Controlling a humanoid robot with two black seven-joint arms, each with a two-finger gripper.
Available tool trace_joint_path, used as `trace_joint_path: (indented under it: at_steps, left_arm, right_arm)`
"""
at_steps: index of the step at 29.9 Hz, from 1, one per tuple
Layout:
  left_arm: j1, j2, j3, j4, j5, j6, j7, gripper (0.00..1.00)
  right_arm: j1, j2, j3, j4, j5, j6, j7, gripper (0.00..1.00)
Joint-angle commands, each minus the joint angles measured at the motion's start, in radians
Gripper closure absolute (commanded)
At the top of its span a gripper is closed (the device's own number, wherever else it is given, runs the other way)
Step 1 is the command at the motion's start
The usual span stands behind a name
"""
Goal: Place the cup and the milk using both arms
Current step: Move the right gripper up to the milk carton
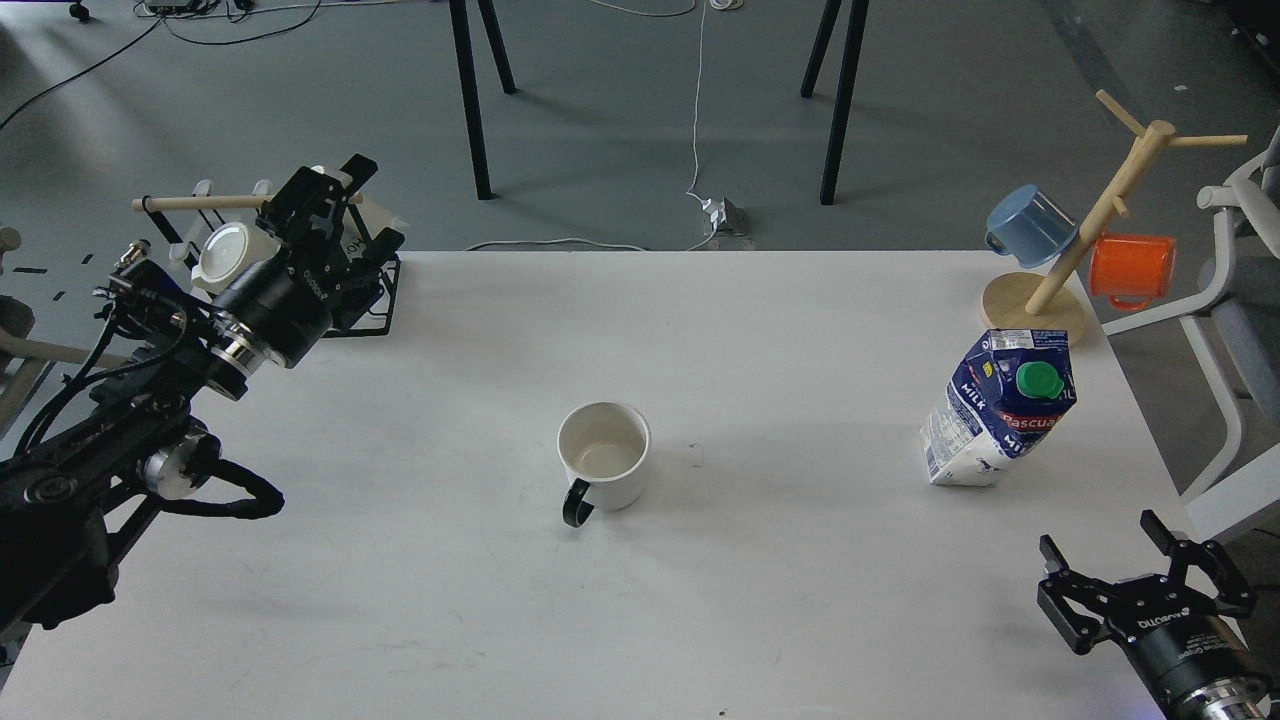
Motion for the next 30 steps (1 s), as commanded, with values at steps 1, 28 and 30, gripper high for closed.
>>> trace_joint_path:
  at_steps: [1,28,30]
  left_arm:
    - [0.007,0.0,0.003,0.0,0.0,0.002,0.0,0.02]
    - [0.038,0.015,0.003,0.0,0.0,0.003,0.0,0.02]
    - [0.041,0.015,0.003,0.0,0.0,0.003,0.0,0.02]
  right_arm:
    - [0.023,0.019,-0.015,-0.001,0.0,0.0,0.002,0.01]
    - [0.224,0.082,-0.018,-0.059,-0.006,0.0,0.002,0.01]
    - [0.235,0.092,-0.018,-0.064,-0.006,0.0,0.001,0.01]
